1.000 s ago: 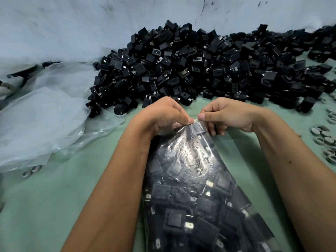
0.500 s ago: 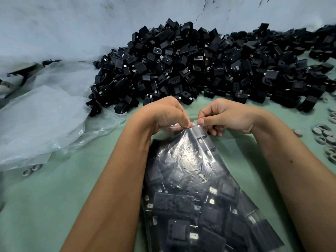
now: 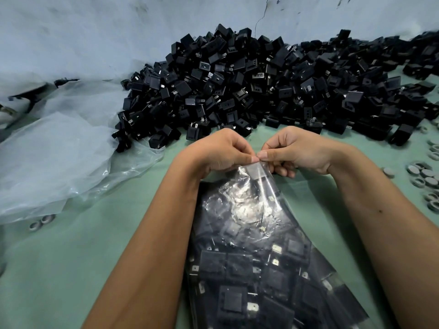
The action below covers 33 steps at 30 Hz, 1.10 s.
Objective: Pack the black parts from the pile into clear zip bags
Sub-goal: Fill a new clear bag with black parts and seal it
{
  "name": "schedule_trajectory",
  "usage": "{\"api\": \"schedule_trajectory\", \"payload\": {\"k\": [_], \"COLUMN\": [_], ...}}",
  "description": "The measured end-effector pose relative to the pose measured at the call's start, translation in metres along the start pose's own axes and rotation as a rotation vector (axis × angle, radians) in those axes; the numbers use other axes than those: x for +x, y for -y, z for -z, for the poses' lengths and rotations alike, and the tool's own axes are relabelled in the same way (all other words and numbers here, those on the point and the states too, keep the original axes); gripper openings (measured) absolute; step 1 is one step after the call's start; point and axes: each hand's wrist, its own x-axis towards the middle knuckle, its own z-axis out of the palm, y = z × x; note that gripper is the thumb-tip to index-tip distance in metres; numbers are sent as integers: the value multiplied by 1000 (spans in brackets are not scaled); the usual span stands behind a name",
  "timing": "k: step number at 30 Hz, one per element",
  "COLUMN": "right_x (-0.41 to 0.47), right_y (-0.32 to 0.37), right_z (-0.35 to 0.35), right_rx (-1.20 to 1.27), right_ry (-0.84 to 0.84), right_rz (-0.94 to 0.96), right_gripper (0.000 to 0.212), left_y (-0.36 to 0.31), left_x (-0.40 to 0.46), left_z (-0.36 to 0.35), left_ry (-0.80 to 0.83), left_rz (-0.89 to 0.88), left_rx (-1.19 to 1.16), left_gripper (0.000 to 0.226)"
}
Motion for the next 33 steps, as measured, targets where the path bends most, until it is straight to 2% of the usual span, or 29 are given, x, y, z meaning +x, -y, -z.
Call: {"api": "schedule_trajectory", "payload": {"k": [8, 13, 18, 21, 27, 33], "right_x": [-1, -4, -4, -3, 1, 1], "right_y": [0, 0, 1, -1, -5, -3], "right_z": [1, 5, 4, 4, 4, 3], "right_rx": [13, 84, 24, 30, -22, -41], "right_ry": [4, 48, 47, 38, 45, 23], "right_rz": [-15, -36, 21, 47, 43, -2], "right_gripper": [26, 21, 14, 14, 25, 21], "left_y": [-6, -7, -5, -2, 8, 9], "left_x": [1, 0, 0, -1, -11, -8], "left_z": [-2, -2, -3, -2, 18, 13], "left_ry": [25, 59, 49, 54, 181, 132], "left_rz": [-130, -152, -151, -121, -107, -156], "left_rx": [278, 328, 312, 202, 96, 130], "left_gripper": [19, 19, 22, 16, 12, 12]}}
